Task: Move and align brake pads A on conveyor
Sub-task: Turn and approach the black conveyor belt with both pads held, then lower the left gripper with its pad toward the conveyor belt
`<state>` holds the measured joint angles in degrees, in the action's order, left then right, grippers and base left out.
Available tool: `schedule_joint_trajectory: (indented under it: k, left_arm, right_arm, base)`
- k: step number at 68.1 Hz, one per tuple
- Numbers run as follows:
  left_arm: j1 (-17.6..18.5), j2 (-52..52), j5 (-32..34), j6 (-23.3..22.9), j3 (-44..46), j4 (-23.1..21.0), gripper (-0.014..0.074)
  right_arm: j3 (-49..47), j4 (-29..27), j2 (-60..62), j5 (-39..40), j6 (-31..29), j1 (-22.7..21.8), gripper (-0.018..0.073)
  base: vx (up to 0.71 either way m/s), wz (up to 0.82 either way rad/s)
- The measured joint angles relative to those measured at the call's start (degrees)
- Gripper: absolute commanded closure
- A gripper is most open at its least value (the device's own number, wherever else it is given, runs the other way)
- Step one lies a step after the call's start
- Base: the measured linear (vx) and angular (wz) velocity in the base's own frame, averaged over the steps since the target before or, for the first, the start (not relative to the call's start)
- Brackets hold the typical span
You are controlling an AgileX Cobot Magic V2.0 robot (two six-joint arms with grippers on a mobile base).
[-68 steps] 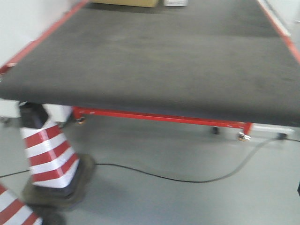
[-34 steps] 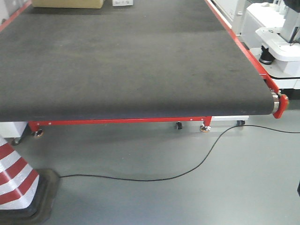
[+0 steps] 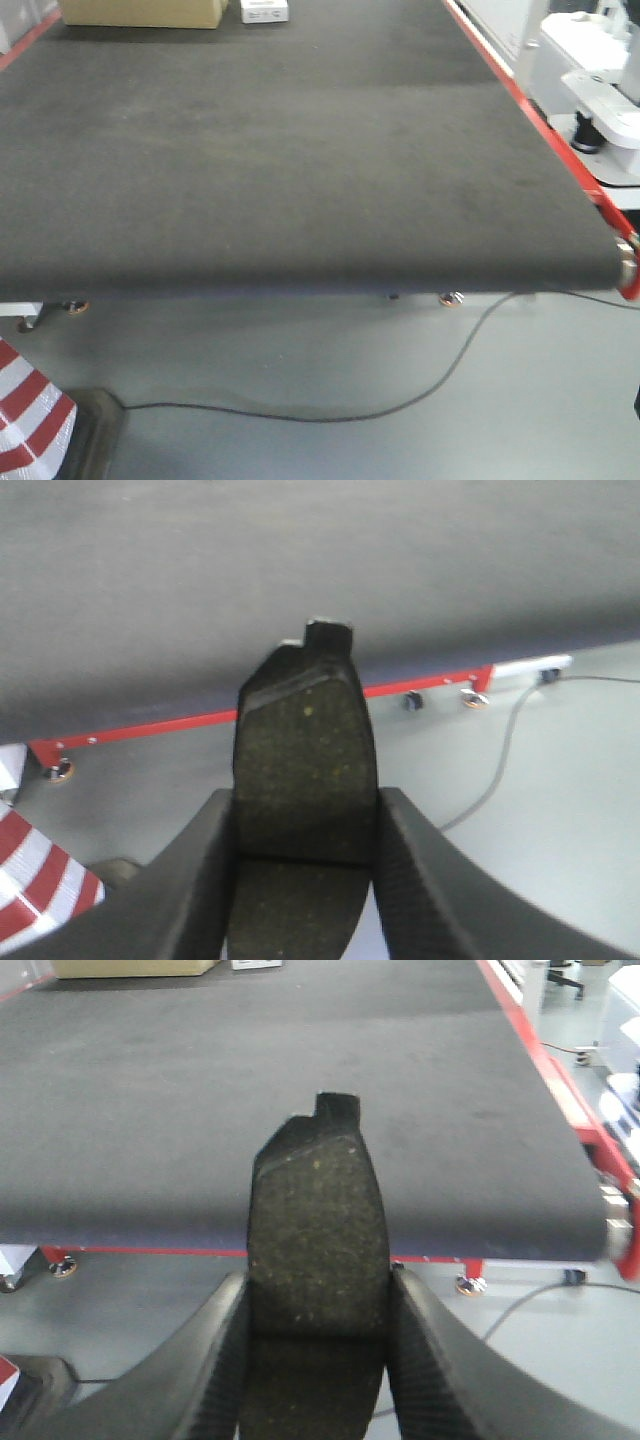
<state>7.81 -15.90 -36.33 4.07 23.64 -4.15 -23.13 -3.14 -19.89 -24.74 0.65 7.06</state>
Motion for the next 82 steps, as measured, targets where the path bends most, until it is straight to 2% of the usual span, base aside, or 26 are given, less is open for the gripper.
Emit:
schedule_joint_trajectory:
  k: [33, 82]
  left_arm:
    - [0.0, 0.0, 0.0, 0.0, 0.0, 0.0, 0.0603]
    - [0.0, 0.0, 0.0, 0.0, 0.0, 0.0, 0.0603]
  right_arm:
    - [0.0, 0.0, 0.0, 0.0, 0.0, 0.0, 0.0566]
    - [0.0, 0.0, 0.0, 0.0, 0.0, 0.0, 0.0566]
  base:
    - [0.37, 0.14]
    - [0.31, -0.06]
